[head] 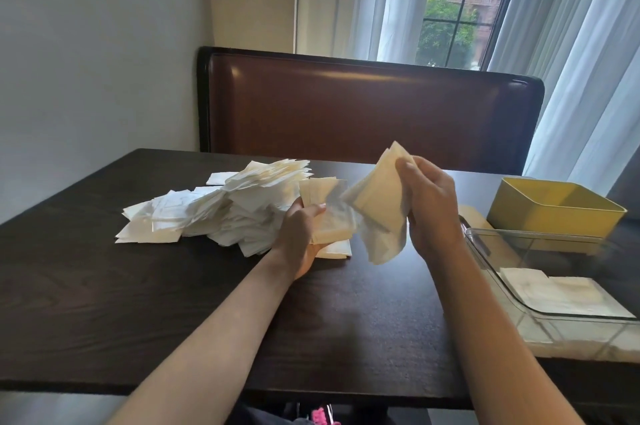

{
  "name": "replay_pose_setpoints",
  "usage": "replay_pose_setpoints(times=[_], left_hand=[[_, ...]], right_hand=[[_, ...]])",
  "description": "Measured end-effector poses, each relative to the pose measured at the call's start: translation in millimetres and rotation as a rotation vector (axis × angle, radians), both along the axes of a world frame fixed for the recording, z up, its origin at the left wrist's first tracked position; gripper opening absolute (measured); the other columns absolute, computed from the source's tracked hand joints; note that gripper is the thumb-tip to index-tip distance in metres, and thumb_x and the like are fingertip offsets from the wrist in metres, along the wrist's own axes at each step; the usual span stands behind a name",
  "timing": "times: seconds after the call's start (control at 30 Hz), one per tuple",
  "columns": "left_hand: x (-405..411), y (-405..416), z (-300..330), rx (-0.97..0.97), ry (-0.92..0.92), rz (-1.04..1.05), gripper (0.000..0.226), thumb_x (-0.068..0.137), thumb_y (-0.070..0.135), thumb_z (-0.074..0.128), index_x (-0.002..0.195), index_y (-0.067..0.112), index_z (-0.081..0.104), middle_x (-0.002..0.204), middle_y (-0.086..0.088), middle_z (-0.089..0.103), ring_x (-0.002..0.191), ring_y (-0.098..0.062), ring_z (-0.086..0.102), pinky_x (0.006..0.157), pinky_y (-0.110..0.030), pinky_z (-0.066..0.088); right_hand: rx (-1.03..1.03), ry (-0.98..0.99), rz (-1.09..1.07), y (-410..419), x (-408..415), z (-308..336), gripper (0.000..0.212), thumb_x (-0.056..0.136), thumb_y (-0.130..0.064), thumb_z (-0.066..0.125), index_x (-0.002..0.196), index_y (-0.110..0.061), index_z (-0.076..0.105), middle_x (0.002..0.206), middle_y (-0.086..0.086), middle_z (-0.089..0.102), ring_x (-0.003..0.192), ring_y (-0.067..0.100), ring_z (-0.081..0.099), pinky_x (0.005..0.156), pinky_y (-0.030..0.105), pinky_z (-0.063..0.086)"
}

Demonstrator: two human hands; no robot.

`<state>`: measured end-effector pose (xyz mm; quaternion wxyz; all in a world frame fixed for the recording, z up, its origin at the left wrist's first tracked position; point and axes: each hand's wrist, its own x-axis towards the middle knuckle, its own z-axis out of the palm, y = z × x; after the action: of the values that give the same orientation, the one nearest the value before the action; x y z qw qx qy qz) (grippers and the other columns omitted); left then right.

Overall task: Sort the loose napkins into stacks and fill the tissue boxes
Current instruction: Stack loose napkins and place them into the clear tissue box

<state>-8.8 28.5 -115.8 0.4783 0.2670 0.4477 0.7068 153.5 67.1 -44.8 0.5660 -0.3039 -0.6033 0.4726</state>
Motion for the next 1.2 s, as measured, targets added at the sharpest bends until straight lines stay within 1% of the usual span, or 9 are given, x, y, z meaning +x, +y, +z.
replay_pose_setpoints(times=[0.1,0.2,0.27,0.33,0.5,0.67,0.87,1.0,1.2], left_hand=[[3,-2,2,-0.008,-0.09,-0.091,0.037,0.101,0.019,0.046,0.134,0.007,0.058,0.131,-0.024,0.063,0.115,-0.038,0.065,0.078,-0.047,0.06],[6,-3,6,0.003,-0.093,-0.222,0.047,0.105,0.04,0.034,0.133,0.013,0.06,0.124,-0.015,0.069,0.11,-0.034,0.067,0.088,-0.049,0.056],[7,-3,7,0.009,-0.065,-0.254,0.055,0.105,0.048,0.028,0.133,0.015,0.06,0.121,-0.013,0.069,0.107,-0.032,0.064,0.091,-0.046,0.05],[6,-3,5,0.016,-0.016,-0.263,0.058,0.105,0.051,0.027,0.136,0.014,0.058,0.123,-0.017,0.065,0.109,-0.034,0.059,0.093,-0.048,0.044],[7,-3,1,0.014,0.143,-0.288,0.047,0.094,0.034,0.057,0.135,0.012,0.055,0.126,-0.028,0.062,0.105,-0.039,0.061,0.087,-0.054,0.045],[6,-2,-1,-0.024,0.163,-0.269,0.036,0.1,0.009,0.053,0.135,0.014,0.053,0.129,-0.023,0.063,0.119,-0.04,0.062,0.095,-0.055,0.052],[8,-5,1,0.016,0.193,-0.284,0.032,0.098,0.01,0.059,0.129,0.015,0.056,0.115,-0.016,0.069,0.101,-0.03,0.068,0.085,-0.047,0.058],[7,-4,-1,0.035,0.23,-0.271,0.028,0.097,0.006,0.058,0.124,0.015,0.058,0.109,-0.014,0.068,0.095,-0.027,0.068,0.079,-0.043,0.06],[10,-3,-5,0.003,0.28,-0.299,0.017,0.098,0.008,0.061,0.112,0.018,0.064,0.097,-0.009,0.073,0.084,-0.02,0.073,0.07,-0.038,0.061]], right_hand=[[-0.006,0.023,0.146,-2,-4,11,0.02,0.1,-0.014,0.053,0.091,-0.009,0.069,0.067,-0.005,0.059,0.063,0.008,0.056,0.057,0.022,0.048],[0.009,-0.166,0.091,5,-19,4,0.02,0.098,-0.014,0.056,0.084,-0.014,0.07,0.064,-0.008,0.058,0.058,0.005,0.053,0.052,0.018,0.044],[0.019,-0.338,0.026,13,-26,-7,0.021,0.094,-0.015,0.057,0.078,-0.014,0.071,0.066,-0.006,0.058,0.061,0.007,0.053,0.055,0.021,0.043],[0.015,-0.436,0.024,18,-28,-17,0.018,0.093,-0.015,0.057,0.09,-0.01,0.074,0.079,-0.001,0.065,0.073,0.013,0.059,0.064,0.027,0.048],[-0.002,-0.418,0.067,19,-25,-22,0.015,0.09,-0.01,0.066,0.102,-0.015,0.072,0.095,0.0,0.07,0.088,0.015,0.065,0.075,0.03,0.055],[-0.006,-0.373,0.07,26,-27,-18,0.017,0.089,-0.01,0.069,0.104,-0.016,0.072,0.102,-0.001,0.068,0.094,0.015,0.062,0.074,0.025,0.053],[0.012,-0.434,0.044,28,-25,-19,0.012,0.091,-0.017,0.068,0.1,-0.012,0.073,0.097,-0.001,0.067,0.087,0.012,0.062,0.07,0.022,0.051],[-0.024,-0.422,0.084,28,-17,-24,0.02,0.095,-0.025,0.064,0.089,-0.006,0.069,0.091,0.005,0.065,0.083,0.016,0.061,0.073,0.028,0.052],[-0.024,-0.562,0.196,24,-12,-26,0.017,0.082,-0.014,0.076,0.087,-0.002,0.066,0.08,0.005,0.062,0.073,0.015,0.057,0.061,0.026,0.045]])
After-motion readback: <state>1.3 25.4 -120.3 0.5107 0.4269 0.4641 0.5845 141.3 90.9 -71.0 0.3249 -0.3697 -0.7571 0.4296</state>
